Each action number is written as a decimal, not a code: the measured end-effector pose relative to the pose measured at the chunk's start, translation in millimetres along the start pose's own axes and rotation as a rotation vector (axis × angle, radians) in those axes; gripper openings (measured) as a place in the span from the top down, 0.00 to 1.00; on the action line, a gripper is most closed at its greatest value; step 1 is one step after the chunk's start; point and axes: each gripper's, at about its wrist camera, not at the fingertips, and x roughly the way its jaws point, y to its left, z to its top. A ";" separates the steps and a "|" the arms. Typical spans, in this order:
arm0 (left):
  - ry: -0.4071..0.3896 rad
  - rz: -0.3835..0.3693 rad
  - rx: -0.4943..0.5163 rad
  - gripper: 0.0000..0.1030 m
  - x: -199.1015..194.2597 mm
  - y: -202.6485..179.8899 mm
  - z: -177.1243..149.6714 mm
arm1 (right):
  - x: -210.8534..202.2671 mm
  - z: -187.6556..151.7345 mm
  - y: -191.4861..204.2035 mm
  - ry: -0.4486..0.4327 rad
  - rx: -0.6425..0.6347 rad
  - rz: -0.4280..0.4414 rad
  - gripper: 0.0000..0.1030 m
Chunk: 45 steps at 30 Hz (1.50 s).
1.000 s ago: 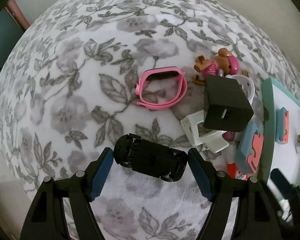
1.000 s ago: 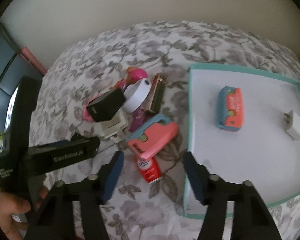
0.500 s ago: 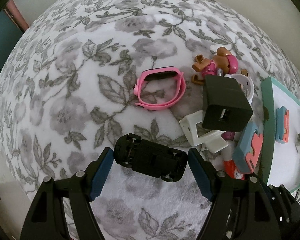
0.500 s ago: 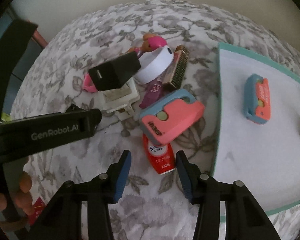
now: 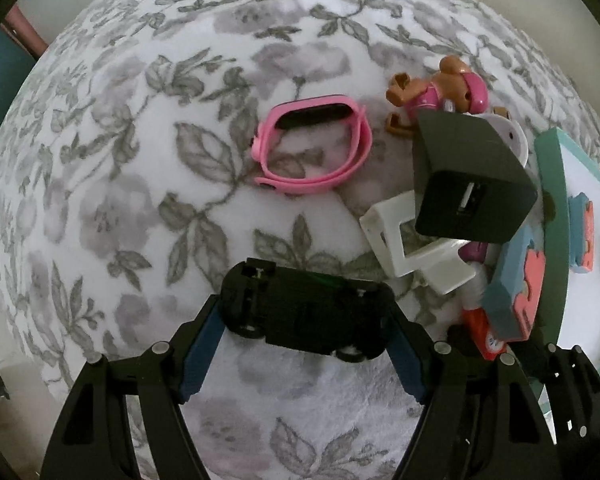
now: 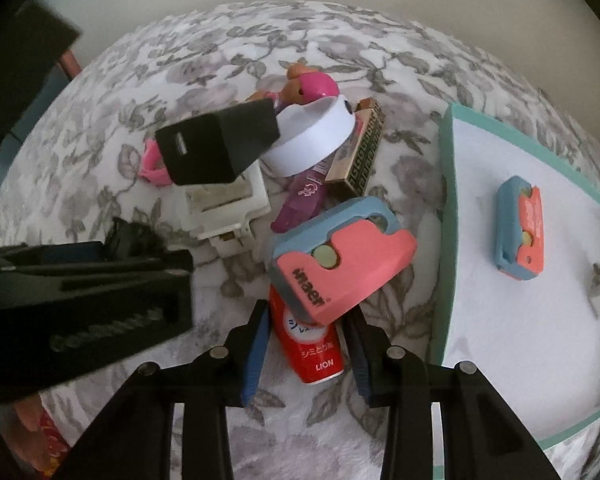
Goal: Organize rigid objects
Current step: 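Grasp the red LION bottle with the right gripper while the left holds the car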
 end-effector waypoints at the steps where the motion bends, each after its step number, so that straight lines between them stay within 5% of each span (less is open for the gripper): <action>1: -0.002 -0.002 -0.003 0.25 -0.3 0.7 0.3 | 0.8 0.5 2.4 -0.003 -0.007 -0.008 0.61; 17: -0.035 0.064 0.088 0.25 -11.8 -5.3 5.8 | -0.9 -2.3 -2.5 -0.004 -0.008 0.008 0.60; 45: -0.088 0.022 0.099 0.26 -38.6 -10.5 1.7 | -4.0 -5.2 -3.4 0.037 0.020 0.039 0.66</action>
